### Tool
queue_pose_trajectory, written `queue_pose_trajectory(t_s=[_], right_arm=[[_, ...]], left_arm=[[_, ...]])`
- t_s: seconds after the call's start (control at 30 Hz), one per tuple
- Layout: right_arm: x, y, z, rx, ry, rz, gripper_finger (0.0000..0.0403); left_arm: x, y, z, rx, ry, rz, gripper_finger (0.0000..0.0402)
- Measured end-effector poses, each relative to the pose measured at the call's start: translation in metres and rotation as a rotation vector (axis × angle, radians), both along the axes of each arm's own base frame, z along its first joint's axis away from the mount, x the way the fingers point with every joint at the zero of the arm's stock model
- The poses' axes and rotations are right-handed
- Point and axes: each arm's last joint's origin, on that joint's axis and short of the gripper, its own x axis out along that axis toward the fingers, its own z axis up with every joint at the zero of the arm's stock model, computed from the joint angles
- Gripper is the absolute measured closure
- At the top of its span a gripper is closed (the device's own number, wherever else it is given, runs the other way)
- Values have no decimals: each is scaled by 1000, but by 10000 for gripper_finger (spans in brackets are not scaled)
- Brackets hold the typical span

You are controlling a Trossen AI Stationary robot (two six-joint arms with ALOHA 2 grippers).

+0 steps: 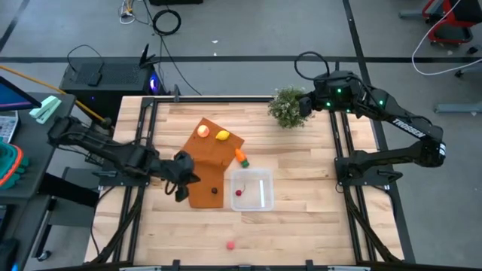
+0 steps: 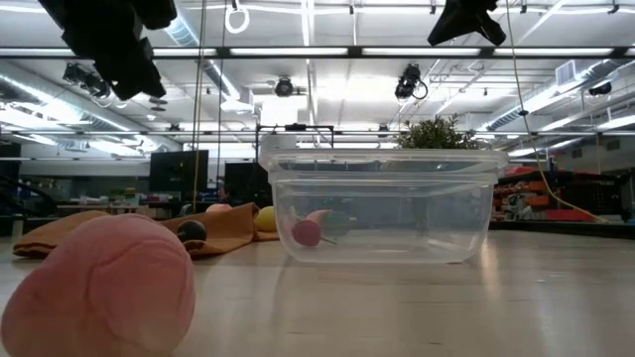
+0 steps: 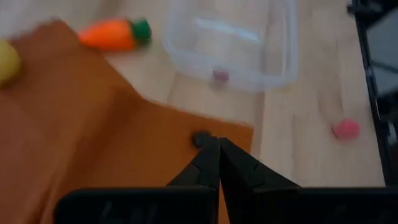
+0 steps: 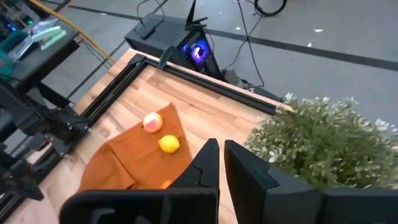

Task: Pick and placing Produce into tupperware
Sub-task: Put the black cherry into the transparent bin

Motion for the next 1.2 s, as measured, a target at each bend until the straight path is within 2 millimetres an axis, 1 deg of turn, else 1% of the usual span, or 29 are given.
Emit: queue_pose_trajectory(t_s=[0.13,0.2,0.33,0.43,0.53,0.73,0.83,0.97,1.07,1.2], right_arm=[[2,4,-1,30,-1,6,401],[3,6,-2,43,2,10,401],[6,8,-3,45,7,27,401],[8,9,-4,44,9,34,401],[8,9,-4,43,16,38,401],[8,9,-5,25,35,57,401],[8,9,-5,11,45,68,401],[8,9,-6,11,54,74,401],[8,9,-6,9,58,77,401],[8,9,-6,9,58,78,401]], left_arm=[[9,3,-10,-82,88,-80,373],[17,3,-10,-93,98,-113,365],[38,3,-7,-40,124,-148,353],[57,3,-10,4,171,-165,344],[75,3,-18,49,256,-191,336],[111,1,-22,115,410,-251,314],[128,1,-22,109,470,-230,303],[145,2,-32,83,553,-188,293],[149,2,-40,50,600,-133,289],[150,2,-50,-5,653,-25,276]])
